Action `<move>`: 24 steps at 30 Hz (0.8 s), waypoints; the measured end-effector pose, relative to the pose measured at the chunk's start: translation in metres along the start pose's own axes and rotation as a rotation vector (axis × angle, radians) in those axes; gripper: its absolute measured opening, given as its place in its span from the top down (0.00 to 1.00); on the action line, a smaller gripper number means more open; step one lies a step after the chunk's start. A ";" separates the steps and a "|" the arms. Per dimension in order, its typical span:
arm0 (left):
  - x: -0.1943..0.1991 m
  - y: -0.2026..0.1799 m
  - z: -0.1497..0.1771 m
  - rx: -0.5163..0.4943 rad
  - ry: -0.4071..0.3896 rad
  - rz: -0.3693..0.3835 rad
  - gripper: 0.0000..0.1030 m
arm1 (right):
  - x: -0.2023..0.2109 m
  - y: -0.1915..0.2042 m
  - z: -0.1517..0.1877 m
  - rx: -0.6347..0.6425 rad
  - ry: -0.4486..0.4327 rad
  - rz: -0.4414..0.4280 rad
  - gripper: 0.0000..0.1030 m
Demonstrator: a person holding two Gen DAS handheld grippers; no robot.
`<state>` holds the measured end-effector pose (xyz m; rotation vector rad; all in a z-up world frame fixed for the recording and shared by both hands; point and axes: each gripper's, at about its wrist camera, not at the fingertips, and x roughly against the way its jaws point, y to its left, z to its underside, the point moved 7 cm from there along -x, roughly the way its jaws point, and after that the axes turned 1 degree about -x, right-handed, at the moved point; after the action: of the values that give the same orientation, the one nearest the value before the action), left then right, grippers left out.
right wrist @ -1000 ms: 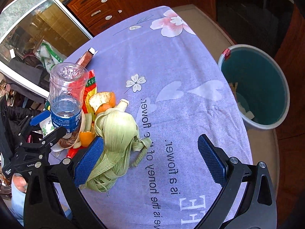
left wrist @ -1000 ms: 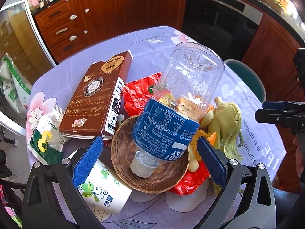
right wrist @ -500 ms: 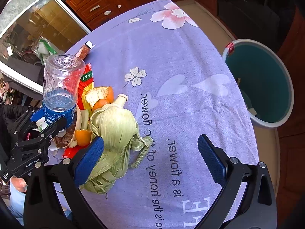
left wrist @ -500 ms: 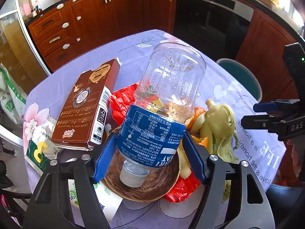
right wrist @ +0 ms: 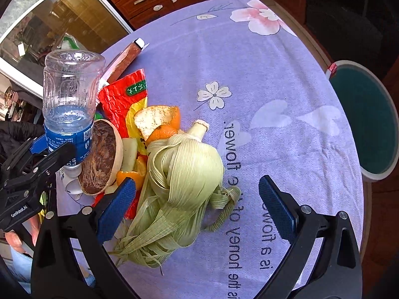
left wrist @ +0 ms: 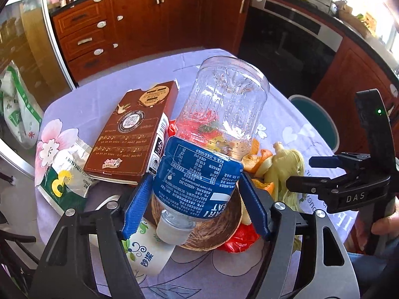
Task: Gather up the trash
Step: 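Grasp the water bottle with the left tool while the right tool grasps the coconut shell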
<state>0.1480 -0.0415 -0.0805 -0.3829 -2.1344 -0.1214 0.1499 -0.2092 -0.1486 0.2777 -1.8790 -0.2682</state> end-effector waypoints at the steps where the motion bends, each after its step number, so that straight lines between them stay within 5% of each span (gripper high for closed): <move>1: 0.003 0.002 -0.001 0.005 -0.007 0.000 0.31 | 0.002 0.001 -0.001 0.002 -0.008 -0.002 0.08; 8: 0.028 0.023 -0.006 0.044 -0.064 -0.012 0.31 | 0.037 0.038 -0.013 0.113 -0.142 -0.028 0.08; 15: 0.040 0.045 0.001 0.083 -0.086 -0.010 0.31 | 0.033 0.089 -0.003 0.255 -0.119 -0.056 0.09; 18: 0.044 0.052 0.002 0.086 -0.096 -0.012 0.31 | 0.022 0.107 -0.005 0.293 -0.106 -0.064 0.20; 20: 0.046 0.057 0.004 0.089 -0.100 -0.013 0.31 | 0.013 0.114 -0.009 0.307 -0.097 -0.061 0.37; 24: 0.048 0.069 0.007 0.104 -0.101 -0.015 0.31 | -0.011 0.117 -0.015 0.304 -0.051 -0.056 0.46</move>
<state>0.1394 0.0358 -0.0486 -0.3187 -2.2333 0.0005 0.1607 -0.0955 -0.1158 0.5348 -1.9632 -0.0258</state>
